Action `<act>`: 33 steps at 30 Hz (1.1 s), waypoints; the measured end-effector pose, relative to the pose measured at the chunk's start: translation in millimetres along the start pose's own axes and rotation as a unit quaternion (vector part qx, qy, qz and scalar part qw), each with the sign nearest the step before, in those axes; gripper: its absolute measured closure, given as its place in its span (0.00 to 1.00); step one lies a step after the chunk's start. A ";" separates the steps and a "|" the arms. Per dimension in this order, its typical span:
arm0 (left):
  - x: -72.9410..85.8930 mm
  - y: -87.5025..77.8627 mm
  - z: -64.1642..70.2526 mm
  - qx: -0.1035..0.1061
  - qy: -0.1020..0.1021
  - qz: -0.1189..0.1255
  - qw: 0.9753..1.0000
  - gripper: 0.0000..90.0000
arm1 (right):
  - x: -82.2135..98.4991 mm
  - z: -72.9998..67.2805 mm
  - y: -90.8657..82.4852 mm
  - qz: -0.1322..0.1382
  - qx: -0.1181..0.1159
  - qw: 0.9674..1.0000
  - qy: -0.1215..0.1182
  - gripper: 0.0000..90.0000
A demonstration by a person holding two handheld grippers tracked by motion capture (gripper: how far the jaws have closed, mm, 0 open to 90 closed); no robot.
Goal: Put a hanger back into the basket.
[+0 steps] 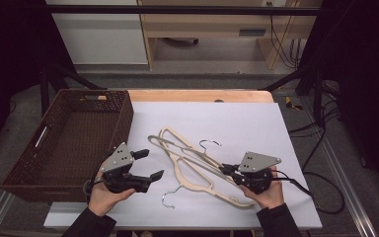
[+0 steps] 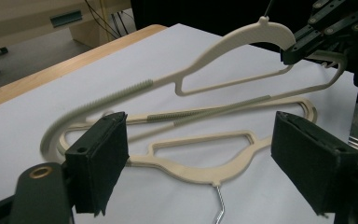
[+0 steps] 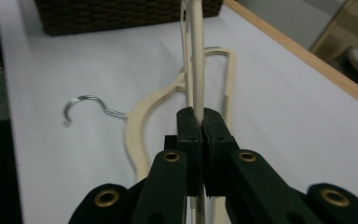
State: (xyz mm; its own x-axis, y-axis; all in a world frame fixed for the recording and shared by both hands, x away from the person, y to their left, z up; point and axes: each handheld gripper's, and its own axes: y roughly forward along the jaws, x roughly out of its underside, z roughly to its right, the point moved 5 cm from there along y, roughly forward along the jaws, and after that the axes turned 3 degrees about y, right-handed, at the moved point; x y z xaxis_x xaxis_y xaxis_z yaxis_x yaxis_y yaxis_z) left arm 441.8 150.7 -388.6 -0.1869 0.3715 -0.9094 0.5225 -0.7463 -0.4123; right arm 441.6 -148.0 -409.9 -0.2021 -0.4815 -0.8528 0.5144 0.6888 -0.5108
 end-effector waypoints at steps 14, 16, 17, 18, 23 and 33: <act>4.1 19.5 23.3 0.043 0.050 -0.055 0.996 0.26 | -4.1 -32.0 19.4 -0.024 -0.133 0.991 0.005 0.97; 5.7 24.0 26.2 0.051 0.053 -0.060 0.995 0.31 | -4.1 -34.4 21.6 -0.024 -0.144 0.989 0.008 0.97; 6.7 26.4 27.1 0.053 0.056 -0.064 0.995 0.32 | -4.1 -35.8 22.7 -0.026 -0.147 0.989 0.009 0.97; 7.6 28.7 27.8 0.055 0.060 -0.069 0.994 0.34 | -4.2 -37.0 24.0 -0.027 -0.150 0.988 0.006 0.97; 13.0 37.0 31.3 0.066 0.074 -0.091 0.991 0.47 | -4.1 -42.7 28.7 -0.034 -0.163 0.986 0.004 0.97; 16.2 40.2 34.8 0.063 0.097 -0.106 0.988 0.76 | -2.8 -45.8 31.9 -0.043 -0.177 0.983 0.004 0.97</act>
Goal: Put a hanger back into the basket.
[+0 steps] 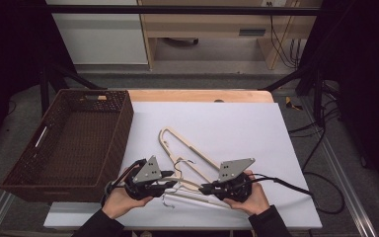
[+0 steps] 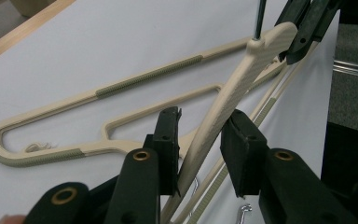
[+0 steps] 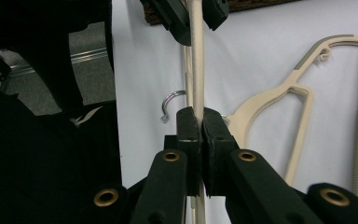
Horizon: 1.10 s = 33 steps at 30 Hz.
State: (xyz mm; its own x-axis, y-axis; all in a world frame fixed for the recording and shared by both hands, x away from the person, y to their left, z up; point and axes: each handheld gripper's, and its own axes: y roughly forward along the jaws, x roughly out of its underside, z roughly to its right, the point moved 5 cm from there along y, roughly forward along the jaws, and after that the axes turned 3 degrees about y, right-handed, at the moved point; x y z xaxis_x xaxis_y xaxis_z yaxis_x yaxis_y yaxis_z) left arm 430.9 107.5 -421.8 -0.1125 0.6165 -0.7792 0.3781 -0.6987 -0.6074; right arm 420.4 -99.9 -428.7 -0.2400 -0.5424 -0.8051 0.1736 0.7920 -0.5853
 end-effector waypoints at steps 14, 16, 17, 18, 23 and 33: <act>-6.1 -6.5 11.9 0.012 0.014 -0.014 1.000 0.89 | -3.1 7.6 -6.7 0.016 0.049 0.999 0.001 0.85; -6.7 -5.9 15.0 0.017 0.015 -0.016 1.000 0.91 | -3.4 9.9 -6.4 0.024 0.062 0.998 0.002 0.80; -7.2 -5.1 16.9 0.023 0.013 -0.018 0.999 0.92 | -3.6 11.1 -6.5 0.027 0.070 0.997 0.001 0.77; -7.8 -4.6 18.8 0.029 0.011 -0.020 0.999 0.93 | -3.7 12.1 -6.8 0.030 0.076 0.997 0.004 0.74; -9.5 -5.5 20.6 0.021 -0.006 -0.023 0.999 0.96 | -6.2 14.7 -12.0 0.050 0.092 0.994 0.018 0.62; -12.2 -26.8 4.7 -0.017 -0.064 0.007 0.998 0.96 | -0.6 33.6 -43.3 0.099 0.157 0.980 0.067 0.37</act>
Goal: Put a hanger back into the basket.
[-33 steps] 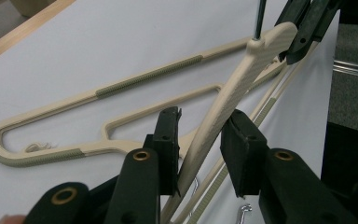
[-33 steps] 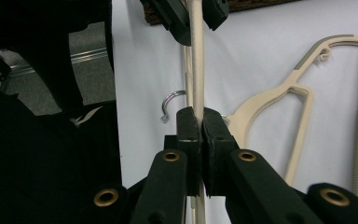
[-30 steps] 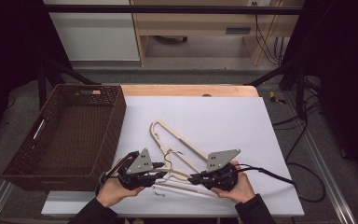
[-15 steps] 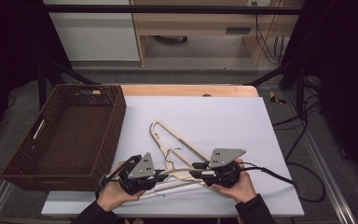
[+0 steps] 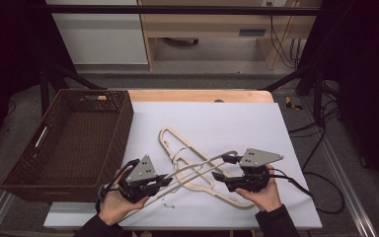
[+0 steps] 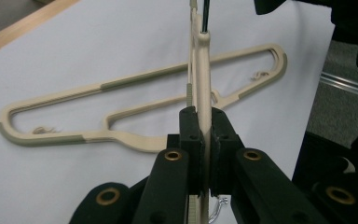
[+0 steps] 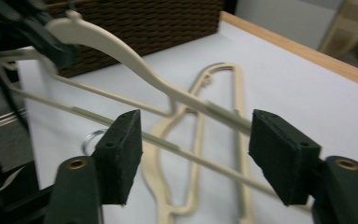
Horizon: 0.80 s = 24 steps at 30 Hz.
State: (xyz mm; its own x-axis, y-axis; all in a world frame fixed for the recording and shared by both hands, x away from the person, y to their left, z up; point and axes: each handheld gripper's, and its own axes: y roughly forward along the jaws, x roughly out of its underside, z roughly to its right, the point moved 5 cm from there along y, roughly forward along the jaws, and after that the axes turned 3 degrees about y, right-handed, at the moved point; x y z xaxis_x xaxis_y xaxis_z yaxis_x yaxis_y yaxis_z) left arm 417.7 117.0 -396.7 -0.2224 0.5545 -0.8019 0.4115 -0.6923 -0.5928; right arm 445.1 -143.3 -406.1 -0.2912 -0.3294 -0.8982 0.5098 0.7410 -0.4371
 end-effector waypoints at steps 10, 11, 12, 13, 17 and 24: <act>-7.5 -29.9 -15.4 -0.032 -0.028 0.031 0.999 0.96 | 15.0 35.4 -22.0 0.020 0.084 0.994 0.062 0.17; -8.6 -32.9 -16.6 -0.035 -0.029 0.034 0.998 0.96 | 16.7 37.9 -22.8 0.022 0.088 0.994 0.066 0.17; -9.8 -35.8 -18.1 -0.038 -0.032 0.038 0.998 0.96 | 18.3 39.8 -23.7 0.021 0.090 0.993 0.069 0.16; -11.2 -38.9 -19.8 -0.039 -0.033 0.039 0.998 0.96 | 19.6 41.4 -24.3 0.020 0.095 0.993 0.071 0.15; -18.5 -51.3 -25.6 -0.051 -0.032 0.048 0.997 0.96 | 22.5 44.1 -25.2 0.010 0.115 0.991 0.067 0.12; -41.7 -74.8 -39.3 -0.059 -0.022 0.057 0.996 0.96 | 24.1 44.3 -25.6 0.003 0.126 0.990 0.069 0.09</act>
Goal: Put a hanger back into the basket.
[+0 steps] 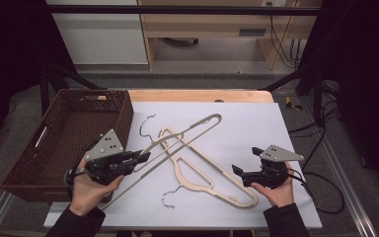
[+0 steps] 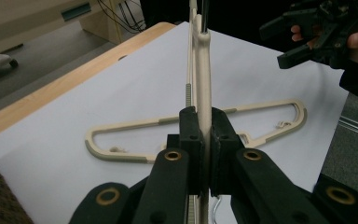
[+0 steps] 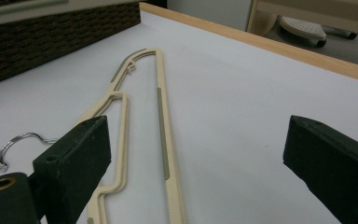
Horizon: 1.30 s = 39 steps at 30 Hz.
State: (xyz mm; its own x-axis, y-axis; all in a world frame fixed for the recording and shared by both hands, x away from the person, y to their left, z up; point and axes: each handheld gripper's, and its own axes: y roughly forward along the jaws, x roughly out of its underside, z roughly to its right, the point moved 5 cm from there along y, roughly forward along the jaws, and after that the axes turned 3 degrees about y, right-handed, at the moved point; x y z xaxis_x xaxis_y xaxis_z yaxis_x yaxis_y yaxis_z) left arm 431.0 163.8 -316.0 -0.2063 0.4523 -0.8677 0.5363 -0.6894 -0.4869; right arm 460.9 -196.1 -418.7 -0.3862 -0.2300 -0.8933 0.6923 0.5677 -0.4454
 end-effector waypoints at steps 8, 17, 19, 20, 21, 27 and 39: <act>-18.0 -18.6 -31.9 -0.009 -0.009 0.009 1.000 0.96 | 0.2 3.1 -2.7 0.005 0.007 1.000 0.007 0.08; -24.8 -32.5 -70.6 -0.041 -0.008 -0.009 0.999 0.96 | 0.4 4.5 -3.2 0.006 0.009 1.000 0.009 0.07; -25.1 -34.3 -79.4 -0.043 -0.014 -0.007 0.999 0.96 | 0.5 4.4 -3.4 0.005 0.009 1.000 0.011 0.07; -25.0 -35.3 -83.8 -0.045 -0.015 -0.006 0.999 0.96 | 0.6 4.4 -3.4 0.006 0.009 1.000 0.011 0.07; -24.7 -36.5 -88.2 -0.047 -0.015 -0.006 0.999 0.96 | 0.6 4.5 -3.4 0.005 0.009 1.000 0.010 0.07; -17.9 -44.2 -115.1 -0.067 -0.014 -0.008 0.998 0.96 | 1.1 4.4 -3.0 0.003 0.007 1.000 0.009 0.07; 16.9 -63.9 -167.4 -0.110 -0.040 -0.029 0.993 0.96 | 0.9 4.5 -2.8 0.003 0.008 1.000 0.010 0.06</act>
State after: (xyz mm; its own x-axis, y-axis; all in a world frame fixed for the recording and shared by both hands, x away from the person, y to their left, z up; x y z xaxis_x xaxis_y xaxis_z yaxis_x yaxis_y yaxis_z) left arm 530.3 310.2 -282.7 -0.3026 0.4354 -0.8479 0.6855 -0.5186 -0.5110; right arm 461.4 -201.5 -418.5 -0.3928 -0.2109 -0.8951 0.7042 0.5570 -0.4403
